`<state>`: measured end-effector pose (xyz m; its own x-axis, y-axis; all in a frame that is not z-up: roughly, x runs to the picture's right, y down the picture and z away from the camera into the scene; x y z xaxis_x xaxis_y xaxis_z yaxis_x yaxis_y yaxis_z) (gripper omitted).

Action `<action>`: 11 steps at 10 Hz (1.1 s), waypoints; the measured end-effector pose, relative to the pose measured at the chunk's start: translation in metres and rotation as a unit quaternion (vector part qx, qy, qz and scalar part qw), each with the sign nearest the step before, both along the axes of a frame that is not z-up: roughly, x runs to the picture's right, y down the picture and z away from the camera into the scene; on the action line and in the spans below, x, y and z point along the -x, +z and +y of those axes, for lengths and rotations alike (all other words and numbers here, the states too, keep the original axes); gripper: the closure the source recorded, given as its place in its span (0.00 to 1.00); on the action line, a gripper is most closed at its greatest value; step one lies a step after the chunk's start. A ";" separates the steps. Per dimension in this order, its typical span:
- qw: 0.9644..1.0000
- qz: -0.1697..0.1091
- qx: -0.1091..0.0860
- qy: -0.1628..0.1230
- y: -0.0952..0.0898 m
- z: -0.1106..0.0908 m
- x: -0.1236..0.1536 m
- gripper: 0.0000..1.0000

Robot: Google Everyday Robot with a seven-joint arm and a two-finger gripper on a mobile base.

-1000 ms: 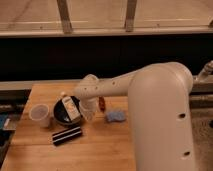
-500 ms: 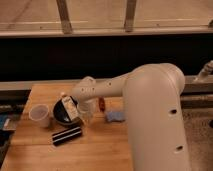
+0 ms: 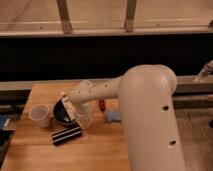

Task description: Push the eraser across the table

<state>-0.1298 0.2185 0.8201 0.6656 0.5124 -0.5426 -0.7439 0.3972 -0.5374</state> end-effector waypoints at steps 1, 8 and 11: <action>1.000 -0.007 0.002 -0.003 -0.003 0.002 0.004 1.00; 0.994 -0.097 0.021 -0.038 -0.020 0.021 0.078 1.00; 0.986 -0.142 0.041 -0.074 -0.028 0.033 0.111 1.00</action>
